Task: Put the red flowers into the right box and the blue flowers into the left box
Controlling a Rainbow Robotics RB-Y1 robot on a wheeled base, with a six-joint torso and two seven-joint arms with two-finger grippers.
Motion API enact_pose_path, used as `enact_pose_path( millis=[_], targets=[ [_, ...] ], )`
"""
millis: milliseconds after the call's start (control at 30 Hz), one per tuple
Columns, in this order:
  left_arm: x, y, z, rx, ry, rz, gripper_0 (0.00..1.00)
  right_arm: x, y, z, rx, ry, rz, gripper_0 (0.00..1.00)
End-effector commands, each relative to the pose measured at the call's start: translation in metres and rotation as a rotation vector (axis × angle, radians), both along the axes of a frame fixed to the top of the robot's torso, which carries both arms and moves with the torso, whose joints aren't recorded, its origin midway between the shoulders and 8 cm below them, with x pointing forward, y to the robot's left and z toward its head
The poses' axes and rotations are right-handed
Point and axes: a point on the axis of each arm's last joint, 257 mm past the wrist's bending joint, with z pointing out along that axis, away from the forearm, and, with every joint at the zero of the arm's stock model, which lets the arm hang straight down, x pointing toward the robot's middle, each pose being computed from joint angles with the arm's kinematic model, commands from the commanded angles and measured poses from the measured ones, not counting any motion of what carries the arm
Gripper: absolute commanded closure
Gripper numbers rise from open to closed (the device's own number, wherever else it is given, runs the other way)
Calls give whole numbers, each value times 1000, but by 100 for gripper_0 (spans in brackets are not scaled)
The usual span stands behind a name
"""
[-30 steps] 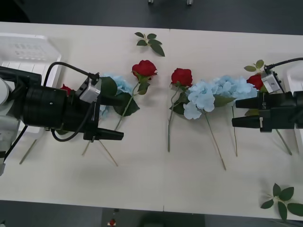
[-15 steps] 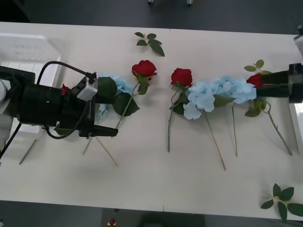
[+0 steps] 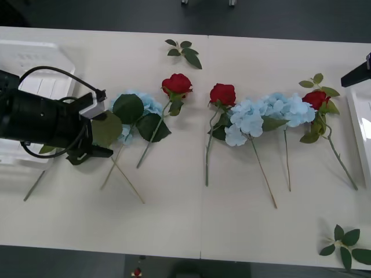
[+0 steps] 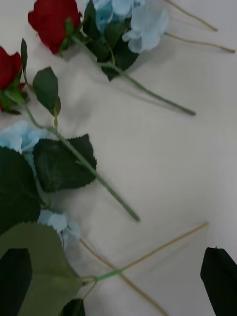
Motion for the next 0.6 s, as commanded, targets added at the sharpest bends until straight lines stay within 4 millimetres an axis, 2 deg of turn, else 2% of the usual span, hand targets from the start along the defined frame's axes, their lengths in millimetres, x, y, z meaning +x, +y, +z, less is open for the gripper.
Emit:
enact_pose_path(
  millis=[33, 133, 167, 233, 467, 600],
  targets=[
    [10, 35, 11, 97, 32, 102, 0, 8, -11, -14, -54, 15, -105, 9],
    [15, 48, 10, 143, 81, 188, 0, 17, -35, -27, -174, -7, -132, 9],
    [18, 51, 10, 162, 87, 212, 0, 20, -39, -33, -205, -14, -132, 5],
    [22, 55, 9, 183, 87, 242, 0, 21, -42, -42, -227, -10, -134, 0],
    [56, 74, 14, 245, 27, 424, 0, 26, -52, -86, -254, 20, -155, 0],
    [68, 84, 17, 276, 7, 501, 0, 28, -52, -109, -261, 27, -151, 0]
  ],
)
